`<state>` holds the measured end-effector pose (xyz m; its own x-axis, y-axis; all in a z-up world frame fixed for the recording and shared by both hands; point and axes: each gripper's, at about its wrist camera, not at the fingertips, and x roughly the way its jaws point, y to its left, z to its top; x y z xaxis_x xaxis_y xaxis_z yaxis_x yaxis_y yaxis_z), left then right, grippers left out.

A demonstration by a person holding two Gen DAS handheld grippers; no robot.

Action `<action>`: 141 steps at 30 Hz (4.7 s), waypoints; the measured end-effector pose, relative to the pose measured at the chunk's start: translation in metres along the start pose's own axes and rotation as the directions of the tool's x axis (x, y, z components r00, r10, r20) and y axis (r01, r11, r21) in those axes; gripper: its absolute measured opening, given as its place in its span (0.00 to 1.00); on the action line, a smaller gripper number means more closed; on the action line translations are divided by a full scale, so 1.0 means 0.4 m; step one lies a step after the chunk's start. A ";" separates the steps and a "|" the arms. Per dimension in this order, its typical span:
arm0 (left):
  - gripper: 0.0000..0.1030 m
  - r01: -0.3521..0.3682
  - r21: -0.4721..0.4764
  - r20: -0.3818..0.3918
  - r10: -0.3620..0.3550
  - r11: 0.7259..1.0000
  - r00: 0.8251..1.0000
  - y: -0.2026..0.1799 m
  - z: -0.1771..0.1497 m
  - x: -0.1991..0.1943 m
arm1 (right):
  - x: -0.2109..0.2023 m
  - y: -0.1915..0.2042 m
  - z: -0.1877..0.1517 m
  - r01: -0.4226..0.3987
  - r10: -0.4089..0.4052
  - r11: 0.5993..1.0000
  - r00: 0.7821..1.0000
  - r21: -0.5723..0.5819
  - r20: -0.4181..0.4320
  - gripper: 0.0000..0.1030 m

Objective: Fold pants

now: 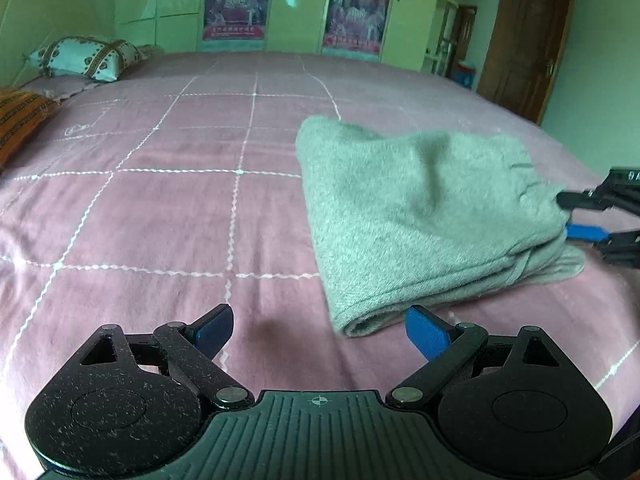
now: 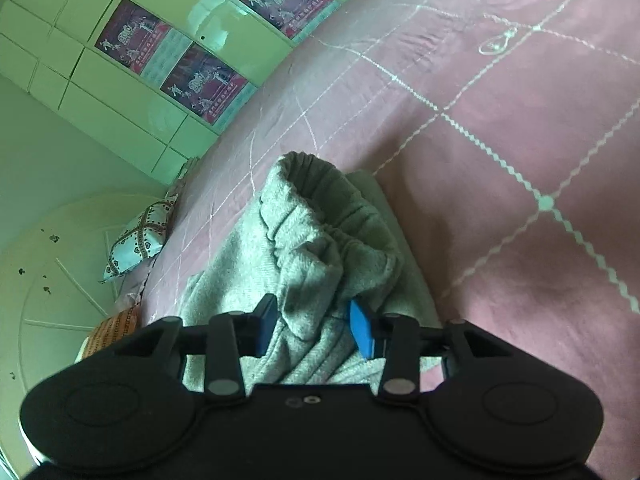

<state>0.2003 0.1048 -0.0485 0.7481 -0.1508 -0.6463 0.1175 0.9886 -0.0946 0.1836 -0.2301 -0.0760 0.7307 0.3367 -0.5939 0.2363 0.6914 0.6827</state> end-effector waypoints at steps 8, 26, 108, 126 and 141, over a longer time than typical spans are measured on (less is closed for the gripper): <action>0.90 -0.096 -0.084 -0.007 0.096 0.992 0.995 0.032 -0.010 0.051 | -0.001 0.009 -0.008 0.007 -0.006 1.000 0.999 -0.031 0.042 0.33; 0.92 -0.159 -0.104 0.060 0.166 0.982 0.984 -0.002 -0.022 0.078 | -0.036 0.043 0.022 0.064 -0.047 0.989 0.991 -0.136 0.123 0.08; 0.59 0.397 -0.521 -0.008 -0.469 0.756 0.883 0.116 0.168 0.377 | 0.071 -0.116 0.081 -0.193 0.189 0.981 0.962 -0.002 -0.199 0.68; 0.24 0.512 -0.470 0.276 -0.431 0.719 0.859 0.180 0.406 0.343 | 0.163 0.168 0.342 -0.304 0.264 0.910 0.949 -0.280 -0.173 0.37; 0.77 -0.109 -0.237 0.014 0.115 0.965 0.993 0.145 0.406 0.451 | 0.391 0.116 0.328 0.080 -0.109 0.912 0.993 -0.402 -0.051 0.54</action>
<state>0.4482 0.1342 -0.0476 0.7656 -0.0360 -0.6423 -0.1228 0.9719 -0.2009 0.3930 -0.2292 -0.0814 0.6673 0.2912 -0.6855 0.0163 0.9145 0.4044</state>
